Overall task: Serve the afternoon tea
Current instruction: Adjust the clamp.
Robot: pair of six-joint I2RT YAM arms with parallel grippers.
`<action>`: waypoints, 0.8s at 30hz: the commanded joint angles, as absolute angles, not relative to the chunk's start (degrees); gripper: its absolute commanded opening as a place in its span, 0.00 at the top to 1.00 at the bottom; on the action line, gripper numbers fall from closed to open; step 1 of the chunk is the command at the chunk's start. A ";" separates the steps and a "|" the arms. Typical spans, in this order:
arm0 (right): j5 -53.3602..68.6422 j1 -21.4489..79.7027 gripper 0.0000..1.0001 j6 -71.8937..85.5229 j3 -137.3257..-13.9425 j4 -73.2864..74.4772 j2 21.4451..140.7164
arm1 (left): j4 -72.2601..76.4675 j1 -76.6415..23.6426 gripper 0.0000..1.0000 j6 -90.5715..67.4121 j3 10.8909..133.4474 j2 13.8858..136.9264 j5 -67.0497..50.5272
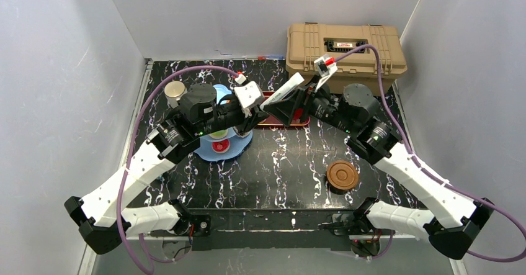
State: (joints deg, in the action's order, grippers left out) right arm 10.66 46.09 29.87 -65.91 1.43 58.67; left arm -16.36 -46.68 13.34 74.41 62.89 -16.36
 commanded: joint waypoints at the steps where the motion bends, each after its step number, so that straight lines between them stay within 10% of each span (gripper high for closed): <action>1: 10.72 46.03 0.01 33.62 -70.17 -1.33 61.57 | -14.51 -46.66 0.85 14.63 74.83 61.61 -18.42; 18: 9.67 45.97 0.28 37.60 -71.99 -0.64 65.65 | -14.59 -46.64 0.85 19.80 73.37 60.84 -19.65; 24: 5.02 45.97 0.45 37.05 -70.49 -0.13 64.86 | -14.96 -46.62 0.61 21.62 75.40 62.00 -17.81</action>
State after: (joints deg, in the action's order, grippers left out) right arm 8.95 46.04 37.60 -69.34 1.30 65.34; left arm -16.29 -46.26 18.83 73.60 62.37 -16.32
